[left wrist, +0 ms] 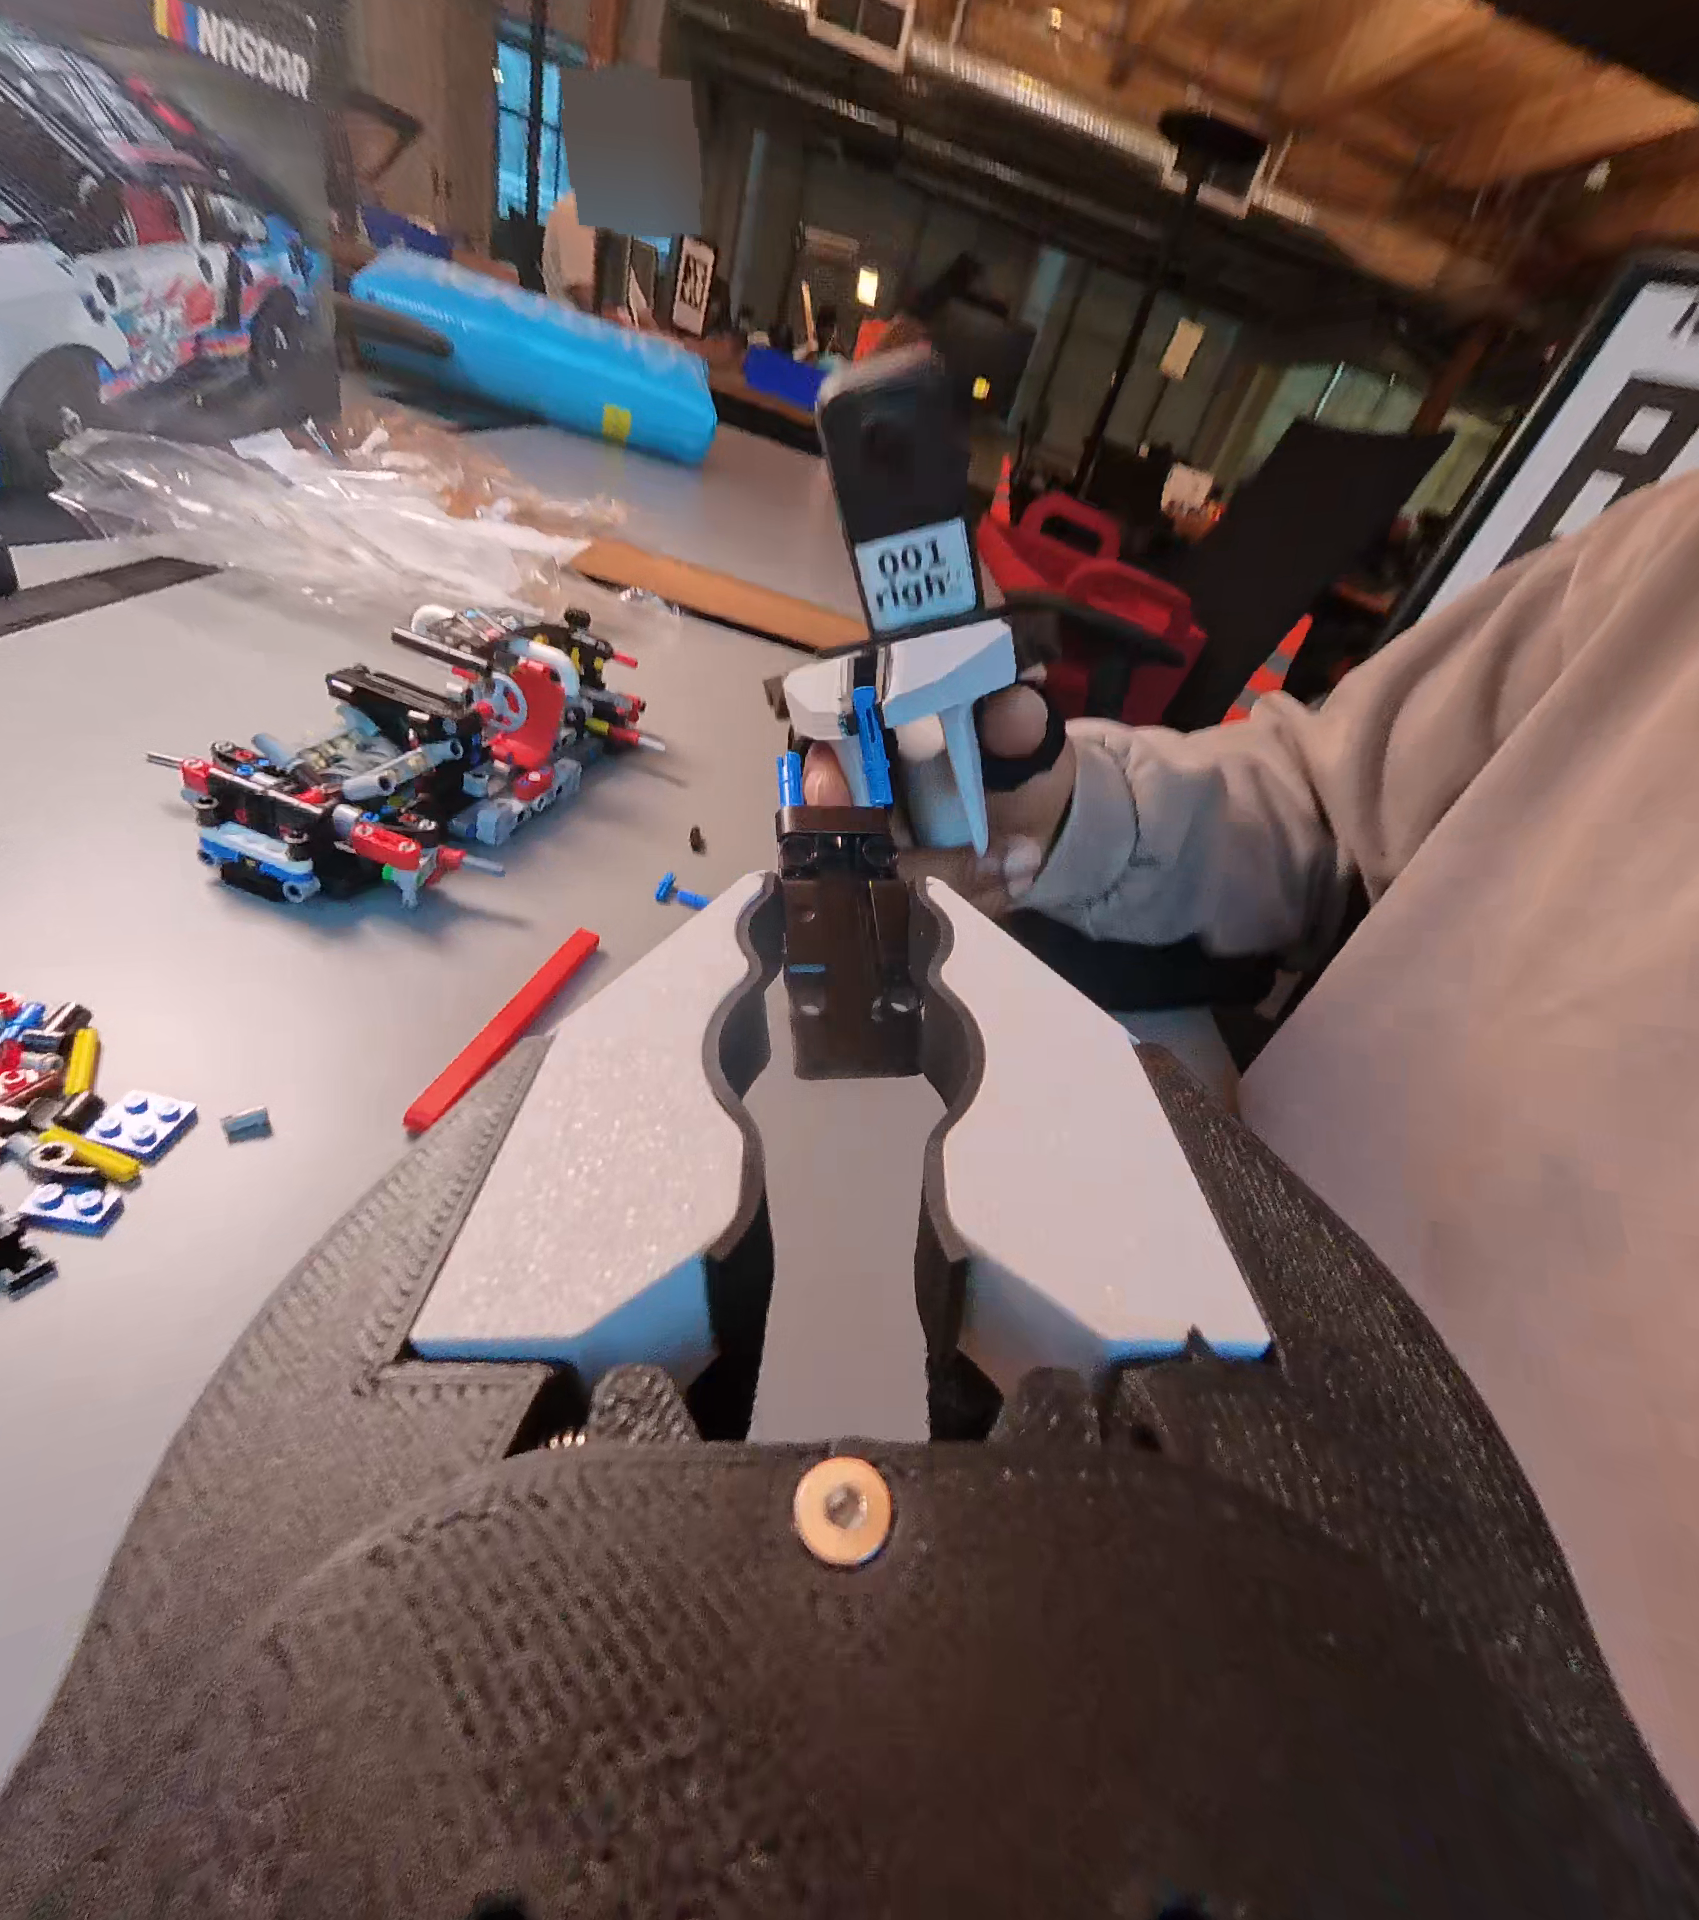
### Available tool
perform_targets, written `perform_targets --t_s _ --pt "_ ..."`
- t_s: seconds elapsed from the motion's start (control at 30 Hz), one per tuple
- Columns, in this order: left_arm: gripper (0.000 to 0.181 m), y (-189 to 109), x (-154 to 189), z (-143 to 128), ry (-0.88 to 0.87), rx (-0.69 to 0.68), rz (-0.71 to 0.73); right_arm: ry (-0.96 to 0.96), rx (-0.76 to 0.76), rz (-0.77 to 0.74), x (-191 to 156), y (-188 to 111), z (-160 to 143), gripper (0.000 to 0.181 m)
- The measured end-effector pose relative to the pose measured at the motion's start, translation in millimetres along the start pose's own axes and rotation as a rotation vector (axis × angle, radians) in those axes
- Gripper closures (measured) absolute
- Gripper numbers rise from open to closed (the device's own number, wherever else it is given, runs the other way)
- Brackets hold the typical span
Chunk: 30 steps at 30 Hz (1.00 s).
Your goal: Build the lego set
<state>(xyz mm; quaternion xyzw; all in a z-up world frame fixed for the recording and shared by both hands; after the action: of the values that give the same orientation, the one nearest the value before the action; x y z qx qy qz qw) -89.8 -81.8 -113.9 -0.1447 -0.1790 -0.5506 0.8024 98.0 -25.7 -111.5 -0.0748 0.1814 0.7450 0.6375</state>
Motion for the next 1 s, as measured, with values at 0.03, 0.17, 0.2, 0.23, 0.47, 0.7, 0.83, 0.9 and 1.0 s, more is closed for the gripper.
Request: perform_targets --t_s 0.03,0.17,0.2,0.23,0.47,0.7,0.83,0.9,1.0 --pt "0.159 1.8 1.1 1.4 -0.021 0.037 -0.008 0.020 0.053 -0.016 0.2 0.3 0.9 0.181" --pt "0.159 4.8 3.8 5.9 -0.056 0.127 -0.007 0.059 0.143 -0.020 -0.9 1.4 3.1 0.180" --pt "0.160 4.6 4.9 6.9 -0.062 0.143 -0.012 0.058 0.152 -0.018 -1.5 1.2 4.1 0.180" --pt "0.160 4.6 5.7 7.6 -0.065 0.155 -0.013 0.060 0.160 -0.016 -2.3 1.1 4.8 0.180" --pt "0.160 10.0 9.7 9.4 -0.142 0.254 -0.044 0.176 0.323 -0.003 -4.9 1.6 4.1 0.180" --pt "0.160 10.4 9.1 8.8 -0.202 0.286 -0.076 0.120 0.300 -0.019 -7.7 1.4 7.2 0.180" --pt "0.161 14.9 9.2 6.0 -0.303 0.340 -0.120 0.127 0.350 -0.016 -9.8 1.0 6.9 0.180" --pt "0.161 16.7 8.9 5.2 -0.371 0.376 -0.159 0.139 0.388 -0.006 -11.3 1.0 6.6 0.181" --pt "0.161 20.9 8.8 2.7 -0.464 0.420 -0.208 0.167 0.441 0.001 -12.0 1.8 7.2 0.179"
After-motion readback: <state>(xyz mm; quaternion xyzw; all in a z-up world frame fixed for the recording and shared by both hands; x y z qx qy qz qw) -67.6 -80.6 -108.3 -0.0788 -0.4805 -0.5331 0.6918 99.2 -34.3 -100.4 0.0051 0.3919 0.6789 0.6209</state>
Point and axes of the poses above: each gripper's, where its closed fingertips meet, y out along the fingers, z out of its top, x = y × z across the jaws, the point moved 9 cm from there along -y, back along the fingers, and after that the axes turned 10 degrees about -y, right-handed, at the moved point
